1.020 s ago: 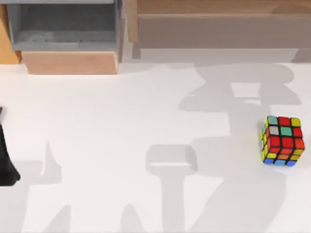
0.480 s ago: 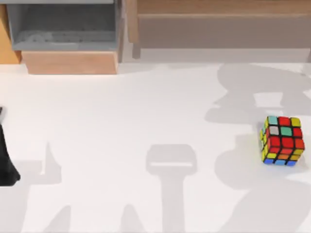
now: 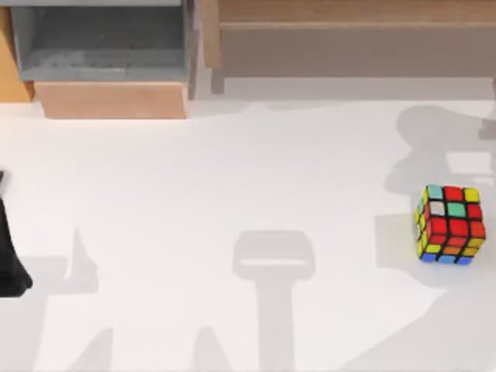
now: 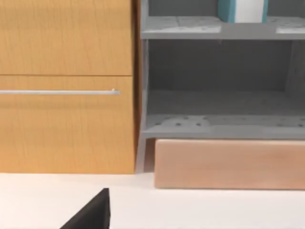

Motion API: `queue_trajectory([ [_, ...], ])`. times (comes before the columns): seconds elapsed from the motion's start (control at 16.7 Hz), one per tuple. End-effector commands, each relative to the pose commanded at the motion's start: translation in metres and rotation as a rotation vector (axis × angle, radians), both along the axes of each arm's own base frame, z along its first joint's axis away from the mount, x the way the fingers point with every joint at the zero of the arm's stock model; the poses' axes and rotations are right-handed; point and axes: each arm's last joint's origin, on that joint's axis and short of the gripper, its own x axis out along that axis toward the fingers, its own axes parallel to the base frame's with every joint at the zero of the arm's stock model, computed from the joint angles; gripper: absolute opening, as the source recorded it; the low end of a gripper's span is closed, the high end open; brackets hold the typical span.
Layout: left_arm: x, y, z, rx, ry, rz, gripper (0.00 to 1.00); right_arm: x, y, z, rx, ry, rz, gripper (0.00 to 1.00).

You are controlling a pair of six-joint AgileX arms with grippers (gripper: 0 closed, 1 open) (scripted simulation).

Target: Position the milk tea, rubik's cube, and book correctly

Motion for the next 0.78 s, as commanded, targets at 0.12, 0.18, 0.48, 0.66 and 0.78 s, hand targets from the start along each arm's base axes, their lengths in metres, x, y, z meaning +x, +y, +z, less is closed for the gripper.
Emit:
queue_trajectory([
  [0.12, 0.000, 0.000, 0.000, 0.000, 0.000, 0.000, 1.00, 0.001, 0.001, -0.001, -0.001, -0.003, 0.002, 0.00],
  [0.18, 0.000, 0.000, 0.000, 0.000, 0.000, 0.000, 1.00, 0.001, 0.001, -0.001, -0.001, -0.003, 0.002, 0.00],
  [0.48, 0.000, 0.000, 0.000, 0.000, 0.000, 0.000, 1.00, -0.002, -0.001, -0.004, 0.003, -0.005, -0.006, 0.00],
  [0.66, 0.000, 0.000, 0.000, 0.000, 0.000, 0.000, 1.00, -0.004, 0.000, -0.015, 0.006, 0.008, -0.005, 0.00],
  [0.78, 0.000, 0.000, 0.000, 0.000, 0.000, 0.000, 1.00, -0.003, 0.000, -0.023, 0.005, 0.010, -0.001, 0.00],
])
